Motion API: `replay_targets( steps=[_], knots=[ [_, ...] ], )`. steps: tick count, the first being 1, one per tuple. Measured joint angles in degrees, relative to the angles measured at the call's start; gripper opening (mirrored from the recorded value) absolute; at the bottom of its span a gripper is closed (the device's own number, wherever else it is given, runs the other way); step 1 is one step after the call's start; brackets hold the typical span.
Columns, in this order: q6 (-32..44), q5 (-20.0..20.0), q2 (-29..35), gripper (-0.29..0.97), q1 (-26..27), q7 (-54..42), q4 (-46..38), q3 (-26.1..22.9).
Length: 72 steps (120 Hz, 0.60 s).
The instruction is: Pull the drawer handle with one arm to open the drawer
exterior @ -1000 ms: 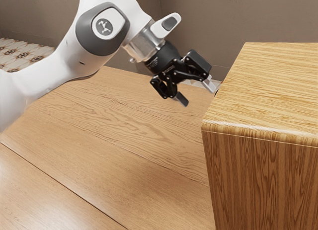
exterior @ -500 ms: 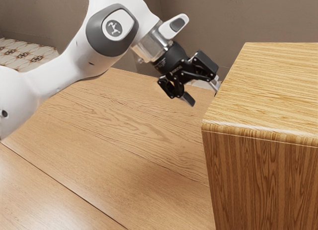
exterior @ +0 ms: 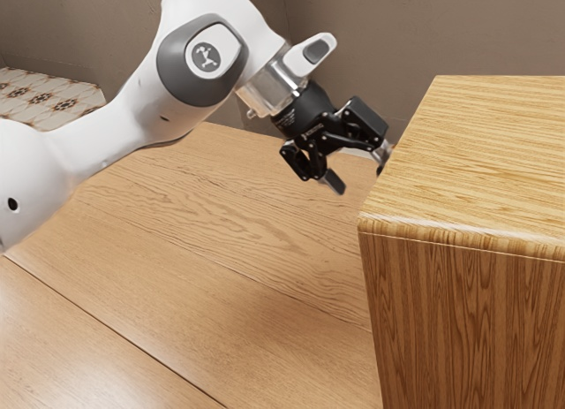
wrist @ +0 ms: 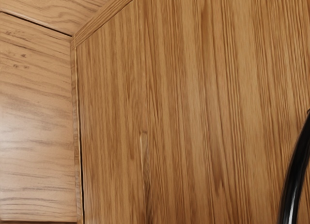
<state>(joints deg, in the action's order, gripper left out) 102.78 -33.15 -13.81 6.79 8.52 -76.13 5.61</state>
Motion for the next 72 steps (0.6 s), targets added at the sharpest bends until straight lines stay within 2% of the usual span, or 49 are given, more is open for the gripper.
replay_targets(
  steps=[72],
  knots=[
    [0.1,0.6,5.0,0.68,-1.7,-0.1,-6.2,0.6]
  ],
)
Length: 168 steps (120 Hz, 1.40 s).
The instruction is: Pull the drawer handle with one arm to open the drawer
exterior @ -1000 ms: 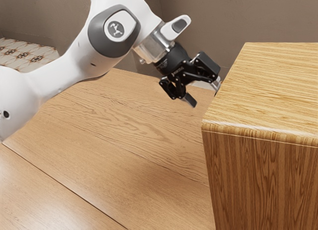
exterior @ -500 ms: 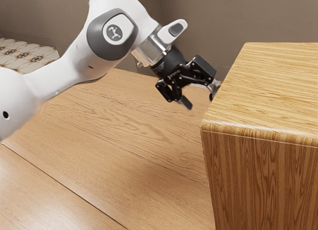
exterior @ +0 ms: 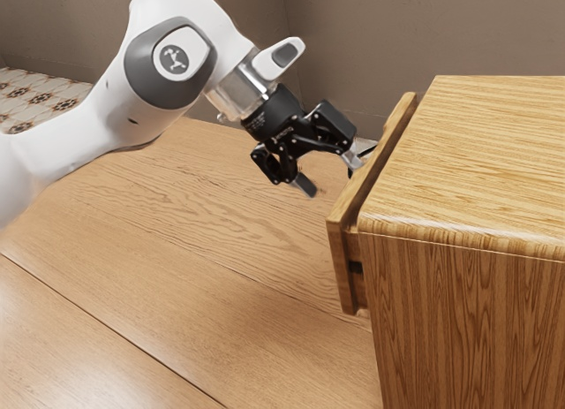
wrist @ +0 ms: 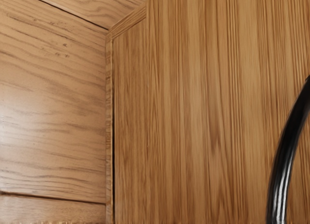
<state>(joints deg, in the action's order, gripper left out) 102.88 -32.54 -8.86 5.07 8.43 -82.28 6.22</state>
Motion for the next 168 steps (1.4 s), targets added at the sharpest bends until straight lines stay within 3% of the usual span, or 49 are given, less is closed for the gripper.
replay_targets(
  steps=[125,168],
  knots=[
    [0.1,0.7,6.3,0.68,-2.5,-0.9,-7.0,5.0],
    [1.8,0.5,6.2,0.68,0.8,-0.8,-6.7,4.9]
  ],
)
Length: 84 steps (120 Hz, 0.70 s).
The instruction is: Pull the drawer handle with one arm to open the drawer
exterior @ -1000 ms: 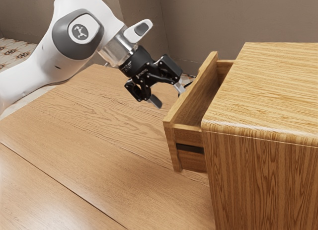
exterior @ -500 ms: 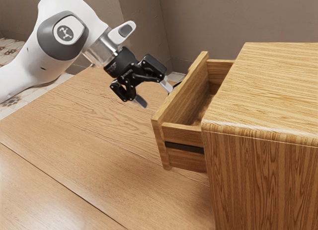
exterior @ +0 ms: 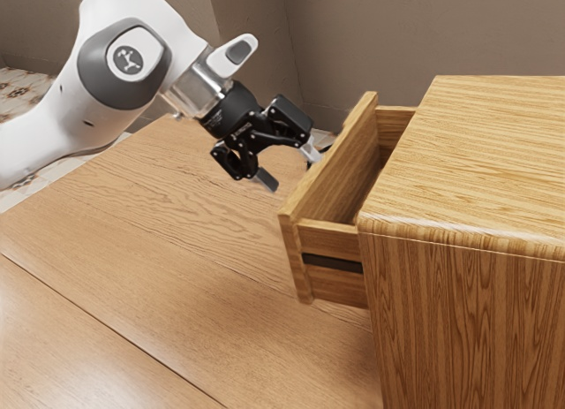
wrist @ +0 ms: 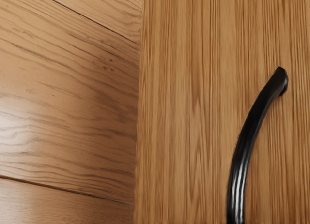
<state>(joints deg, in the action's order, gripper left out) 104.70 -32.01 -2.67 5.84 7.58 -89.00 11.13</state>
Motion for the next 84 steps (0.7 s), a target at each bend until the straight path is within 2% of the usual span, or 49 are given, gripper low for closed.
replay_targets(
  steps=[48,84],
  knots=[
    [0.6,0.1,0.3,0.68,0.7,0.1,-1.6,0.1],
    [0.7,0.7,2.1,0.68,-0.8,0.1,-3.6,1.3]
  ],
)
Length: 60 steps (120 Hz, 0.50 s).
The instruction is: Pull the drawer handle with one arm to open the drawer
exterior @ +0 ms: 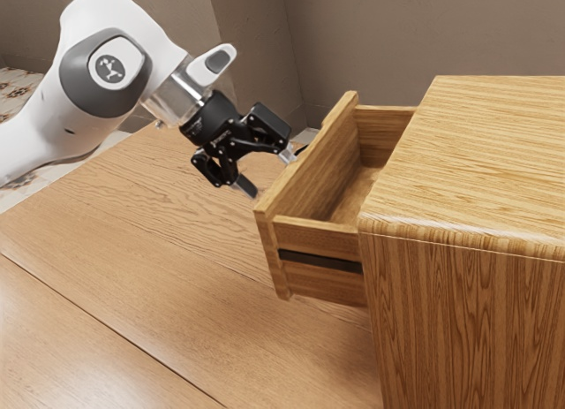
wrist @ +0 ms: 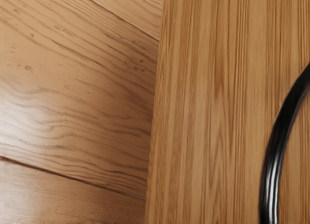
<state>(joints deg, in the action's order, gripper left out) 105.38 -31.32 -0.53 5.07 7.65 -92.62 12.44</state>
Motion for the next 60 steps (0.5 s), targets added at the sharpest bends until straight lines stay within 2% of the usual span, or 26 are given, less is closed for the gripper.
replay_targets(
  steps=[30,60],
  knots=[
    [0.0,0.2,1.9,0.68,-0.2,0.0,-1.8,2.6],
    [0.0,2.0,4.1,0.68,0.3,0.1,-4.5,4.4]
  ],
)
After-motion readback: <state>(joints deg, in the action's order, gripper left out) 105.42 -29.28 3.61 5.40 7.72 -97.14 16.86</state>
